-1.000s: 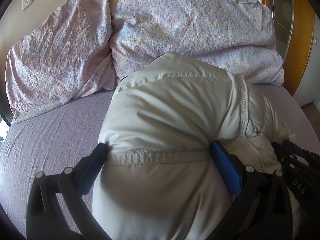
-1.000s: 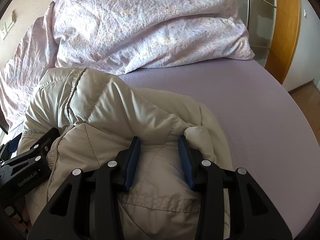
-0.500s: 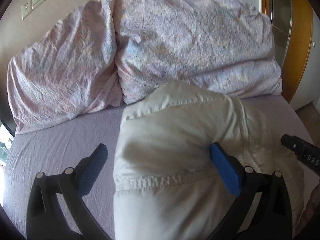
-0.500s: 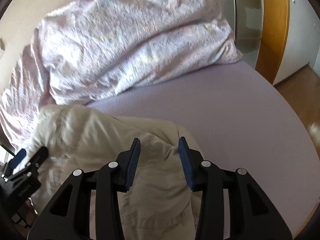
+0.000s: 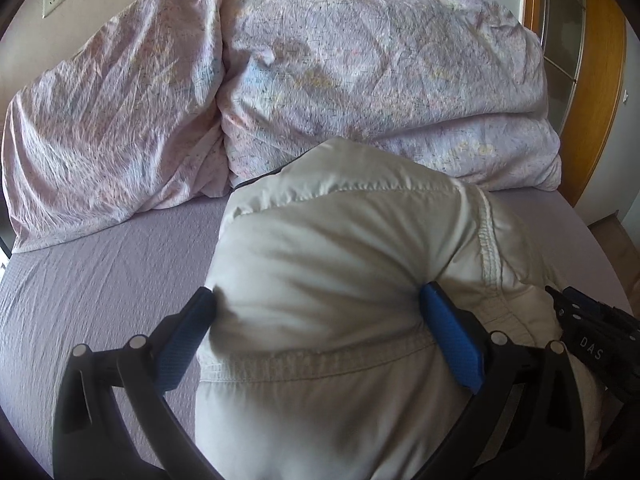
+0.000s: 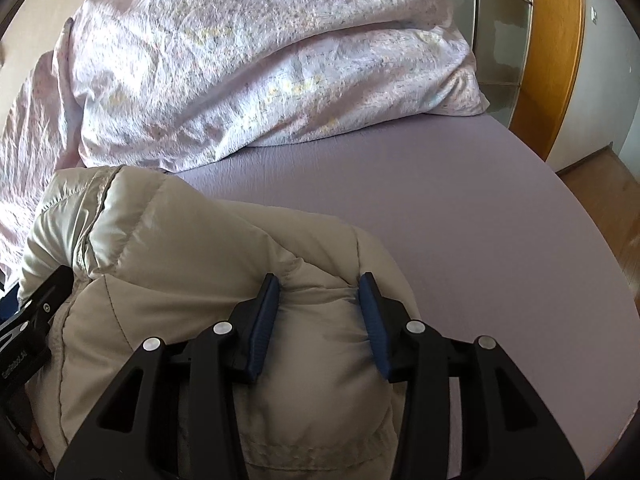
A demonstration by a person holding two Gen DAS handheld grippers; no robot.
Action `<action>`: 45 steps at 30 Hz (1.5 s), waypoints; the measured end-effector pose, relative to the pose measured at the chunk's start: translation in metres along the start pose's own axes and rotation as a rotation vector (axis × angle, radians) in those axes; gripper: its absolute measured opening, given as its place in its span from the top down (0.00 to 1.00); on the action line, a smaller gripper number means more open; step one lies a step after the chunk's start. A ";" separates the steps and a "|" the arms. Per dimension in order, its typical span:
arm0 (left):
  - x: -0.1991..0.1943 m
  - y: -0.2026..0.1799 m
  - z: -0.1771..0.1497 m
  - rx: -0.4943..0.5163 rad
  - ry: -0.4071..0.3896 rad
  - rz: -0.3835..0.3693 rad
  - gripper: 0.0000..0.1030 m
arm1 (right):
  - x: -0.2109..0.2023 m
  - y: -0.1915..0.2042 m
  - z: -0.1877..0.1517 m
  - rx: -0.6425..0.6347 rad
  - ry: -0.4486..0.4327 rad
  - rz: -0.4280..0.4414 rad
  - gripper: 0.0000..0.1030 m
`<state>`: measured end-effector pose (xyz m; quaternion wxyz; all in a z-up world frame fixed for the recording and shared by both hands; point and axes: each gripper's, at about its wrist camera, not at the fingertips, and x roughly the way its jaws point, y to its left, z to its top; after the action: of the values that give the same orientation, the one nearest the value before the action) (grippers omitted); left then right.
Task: Fold large clothes
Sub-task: 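Hold the jacket bundle pressed down with both grippers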
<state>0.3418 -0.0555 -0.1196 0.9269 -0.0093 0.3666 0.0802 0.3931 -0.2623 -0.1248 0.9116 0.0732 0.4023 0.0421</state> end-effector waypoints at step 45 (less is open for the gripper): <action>0.005 0.000 -0.001 -0.013 -0.048 0.016 0.02 | 0.009 0.009 -0.005 -0.045 -0.094 -0.043 0.55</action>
<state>0.3449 -0.0553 -0.1241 0.9347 -0.0104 0.3436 0.0905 0.3950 -0.2517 -0.1329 0.9316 0.0457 0.3595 0.0281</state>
